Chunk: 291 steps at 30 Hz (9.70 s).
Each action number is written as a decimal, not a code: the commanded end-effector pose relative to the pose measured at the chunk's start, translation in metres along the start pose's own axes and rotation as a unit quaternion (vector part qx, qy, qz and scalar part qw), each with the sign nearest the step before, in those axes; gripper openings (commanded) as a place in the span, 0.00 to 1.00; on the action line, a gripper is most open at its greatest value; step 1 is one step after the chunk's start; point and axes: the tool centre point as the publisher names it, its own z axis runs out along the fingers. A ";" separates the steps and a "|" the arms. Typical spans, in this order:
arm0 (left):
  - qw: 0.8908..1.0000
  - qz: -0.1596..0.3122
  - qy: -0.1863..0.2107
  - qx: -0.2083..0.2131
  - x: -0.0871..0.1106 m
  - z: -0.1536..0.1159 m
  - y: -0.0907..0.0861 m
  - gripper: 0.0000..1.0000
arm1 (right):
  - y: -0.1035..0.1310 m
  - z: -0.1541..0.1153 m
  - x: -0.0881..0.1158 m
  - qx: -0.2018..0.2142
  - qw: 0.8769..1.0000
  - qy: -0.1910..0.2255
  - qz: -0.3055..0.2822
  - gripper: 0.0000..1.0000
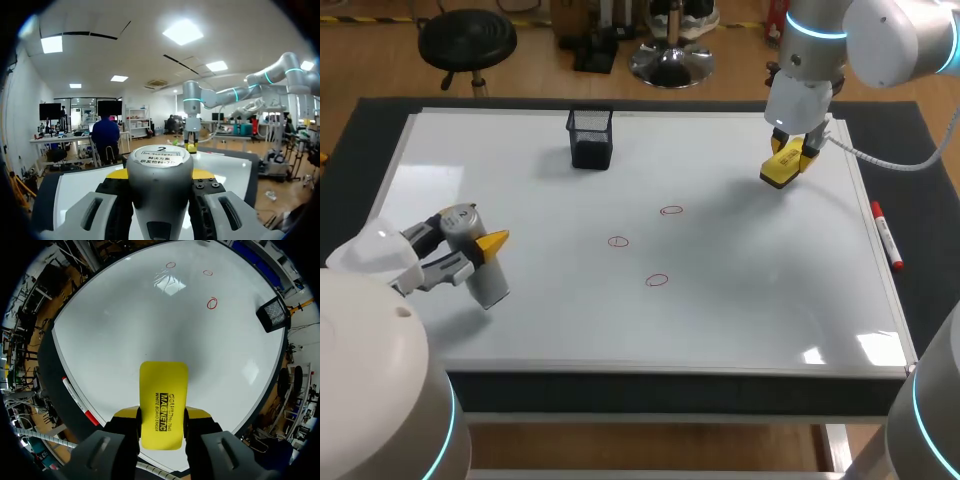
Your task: Pick up the inspection probe, press it on each red-marked spot on the whiteboard one by one, put down the probe, pick up the eraser, and wipe off all the red marks.
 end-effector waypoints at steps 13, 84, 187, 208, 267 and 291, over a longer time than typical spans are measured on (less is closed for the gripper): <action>1.000 0.001 -0.019 -0.001 0.002 0.002 -0.002 0.00 | -0.001 -0.001 0.000 0.001 1.000 0.001 -0.001 0.00; 1.000 0.001 -0.019 -0.001 0.002 0.002 -0.002 0.00 | 0.308 0.056 -0.154 0.037 0.926 0.019 -0.376 0.00; 1.000 0.001 -0.019 -0.001 0.002 0.002 -0.002 0.00 | 0.033 -0.007 0.024 0.023 0.999 0.010 -0.040 0.00; 1.000 0.001 -0.019 -0.001 0.002 0.002 -0.002 0.00 | 0.015 -0.008 0.033 0.019 1.000 0.004 -0.004 0.00; 0.943 0.000 0.330 0.033 0.062 0.244 -0.038 0.00 | 0.015 -0.008 0.033 0.019 1.000 0.004 -0.004 0.00; 0.923 0.015 0.385 0.013 0.091 0.305 -0.017 0.00 | 0.015 -0.008 0.033 0.019 1.000 0.004 -0.004 0.00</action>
